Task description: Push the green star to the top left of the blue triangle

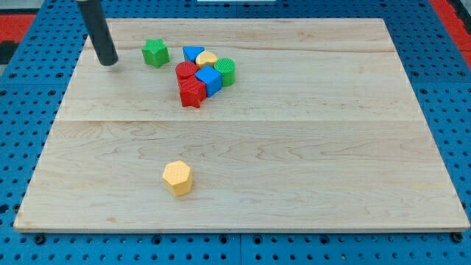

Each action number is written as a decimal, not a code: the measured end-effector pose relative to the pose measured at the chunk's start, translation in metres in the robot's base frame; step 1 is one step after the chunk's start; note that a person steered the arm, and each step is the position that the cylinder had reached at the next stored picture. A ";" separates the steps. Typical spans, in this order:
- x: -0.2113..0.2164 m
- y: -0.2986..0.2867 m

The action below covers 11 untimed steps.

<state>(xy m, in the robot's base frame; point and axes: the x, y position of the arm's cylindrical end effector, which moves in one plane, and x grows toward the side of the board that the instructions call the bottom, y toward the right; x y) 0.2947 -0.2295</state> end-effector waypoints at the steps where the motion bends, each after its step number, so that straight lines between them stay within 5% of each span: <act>1: -0.042 0.050; 2: -0.054 0.068; 4: -0.001 0.038; 6: 0.001 0.102; 11: -0.055 0.156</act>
